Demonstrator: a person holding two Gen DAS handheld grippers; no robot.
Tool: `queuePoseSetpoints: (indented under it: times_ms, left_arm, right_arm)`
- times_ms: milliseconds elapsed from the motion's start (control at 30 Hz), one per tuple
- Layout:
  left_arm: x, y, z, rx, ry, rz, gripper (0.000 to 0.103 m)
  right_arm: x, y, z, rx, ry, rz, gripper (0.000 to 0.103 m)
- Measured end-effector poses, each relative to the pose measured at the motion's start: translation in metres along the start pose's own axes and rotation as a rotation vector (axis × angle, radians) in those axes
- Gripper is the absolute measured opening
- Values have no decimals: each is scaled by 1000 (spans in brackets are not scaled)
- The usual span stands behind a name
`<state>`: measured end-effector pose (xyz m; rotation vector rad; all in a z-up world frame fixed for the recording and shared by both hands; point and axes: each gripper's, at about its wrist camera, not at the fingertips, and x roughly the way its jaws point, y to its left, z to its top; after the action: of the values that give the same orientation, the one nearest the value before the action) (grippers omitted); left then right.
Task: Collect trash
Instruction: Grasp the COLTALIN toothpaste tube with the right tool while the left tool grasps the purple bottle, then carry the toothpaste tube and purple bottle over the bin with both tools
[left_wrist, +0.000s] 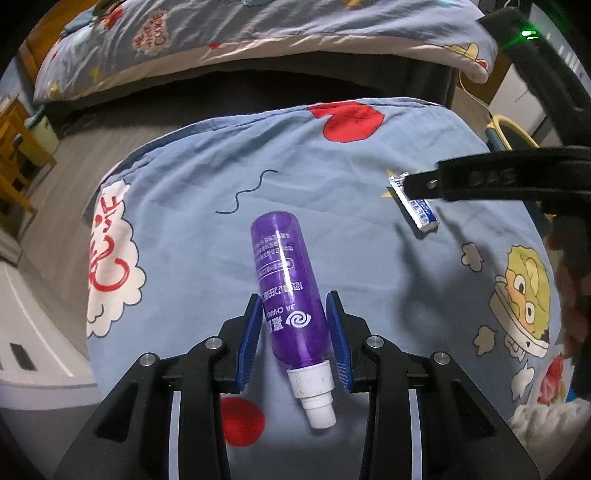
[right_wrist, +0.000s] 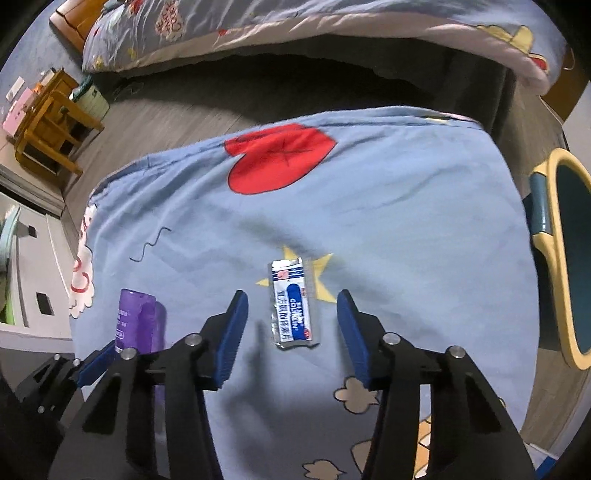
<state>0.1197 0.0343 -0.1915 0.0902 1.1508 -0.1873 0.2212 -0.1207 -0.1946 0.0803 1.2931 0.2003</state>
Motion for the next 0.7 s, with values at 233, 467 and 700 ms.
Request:
queuePoseSetpoints:
  times_ms: [233, 467, 700]
  left_arm:
    - [-4, 1, -1, 3, -7, -8, 36]
    - [-6, -4, 0, 30, -9, -12, 35]
    - [-18, -14, 7, 25, -50, -31, 34]
  right_arm:
    - [20, 6, -3, -32, 33, -35, 35]
    - [7, 4, -4, -49, 17, -12, 30]
    - [-34, -27, -3, 9, -47, 31, 30]
